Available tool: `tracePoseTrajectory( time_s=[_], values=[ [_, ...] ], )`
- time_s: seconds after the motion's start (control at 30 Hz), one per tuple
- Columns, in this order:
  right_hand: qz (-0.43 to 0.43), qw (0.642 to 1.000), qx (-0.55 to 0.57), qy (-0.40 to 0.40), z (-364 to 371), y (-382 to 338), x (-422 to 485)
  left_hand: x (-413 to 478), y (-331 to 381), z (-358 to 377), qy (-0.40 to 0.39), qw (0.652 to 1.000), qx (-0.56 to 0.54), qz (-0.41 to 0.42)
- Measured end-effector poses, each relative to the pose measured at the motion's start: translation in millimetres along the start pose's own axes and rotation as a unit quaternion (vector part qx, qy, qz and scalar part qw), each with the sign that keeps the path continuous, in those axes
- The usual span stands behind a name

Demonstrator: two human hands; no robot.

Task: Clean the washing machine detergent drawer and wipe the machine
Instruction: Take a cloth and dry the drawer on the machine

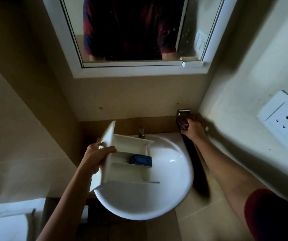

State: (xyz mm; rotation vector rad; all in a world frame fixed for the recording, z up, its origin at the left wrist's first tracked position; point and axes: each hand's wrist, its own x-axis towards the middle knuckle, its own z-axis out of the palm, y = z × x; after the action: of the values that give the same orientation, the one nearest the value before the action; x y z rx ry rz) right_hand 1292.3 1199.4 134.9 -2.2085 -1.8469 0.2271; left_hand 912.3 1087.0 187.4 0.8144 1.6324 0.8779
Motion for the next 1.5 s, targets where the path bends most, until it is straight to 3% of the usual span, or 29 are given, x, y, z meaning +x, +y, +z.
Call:
tracePoseTrajectory(
  time_s=[0.33,0.5,0.67,0.77,0.8,0.9,0.93,1.03,1.13,1.27,1.33,1.4,1.5],
  values=[
    [0.039,0.999,-0.014,-0.031,-34.1,-11.0,-1.8,7.9,-11.0,-2.6,0.0,1.0,-0.016,0.003],
    [0.06,0.991,0.101,0.063,-51.5,-12.1,4.0,5.8,-11.7,-5.0,0.008,0.999,-0.032,-0.009],
    [0.134,0.934,0.303,0.136,-74.5,-25.8,11.3,5.7,-14.7,-6.1,0.021,0.999,-0.046,-0.016],
    [0.188,0.866,0.455,0.088,-76.7,-32.0,12.8,1.0,-13.8,-5.3,0.025,0.998,-0.056,-0.014],
    [0.179,0.869,0.457,0.065,-76.6,-34.0,10.8,-0.4,-14.1,-5.1,0.027,0.998,-0.056,-0.014],
    [0.086,0.955,0.285,0.013,-79.3,-41.0,5.2,-5.1,-17.3,-5.3,0.037,0.998,-0.058,-0.01],
    [0.062,0.969,0.241,0.001,-79.5,-43.7,3.2,-7.2,-18.2,-5.8,0.038,0.998,-0.058,-0.009],
    [0.042,0.971,0.236,-0.017,-77.1,-49.6,-0.2,-10.3,-23.1,-7.9,0.037,0.997,-0.063,-0.009],
    [0.082,0.933,0.349,-0.022,-76.6,-55.7,-3.3,-11.8,-29.2,-10.7,0.043,0.997,-0.068,-0.007],
    [0.164,0.77,0.597,-0.154,-78.4,-67.1,-13.7,-19.3,-34.2,-12.0,0.041,0.996,-0.074,0.0],
    [0.174,0.711,0.65,-0.205,-75.8,-66.9,-14.2,-22.6,-37.7,-12.9,0.045,0.996,-0.081,0.005],
    [0.212,0.694,0.653,-0.218,-71.5,-68.9,-15.6,-27.1,-42.1,-16.0,0.049,0.995,-0.086,0.007],
    [0.236,0.736,0.589,-0.236,-58.9,-78.3,-26.3,-34.0,-47.8,-24.3,0.056,0.994,-0.09,0.006]
  ],
)
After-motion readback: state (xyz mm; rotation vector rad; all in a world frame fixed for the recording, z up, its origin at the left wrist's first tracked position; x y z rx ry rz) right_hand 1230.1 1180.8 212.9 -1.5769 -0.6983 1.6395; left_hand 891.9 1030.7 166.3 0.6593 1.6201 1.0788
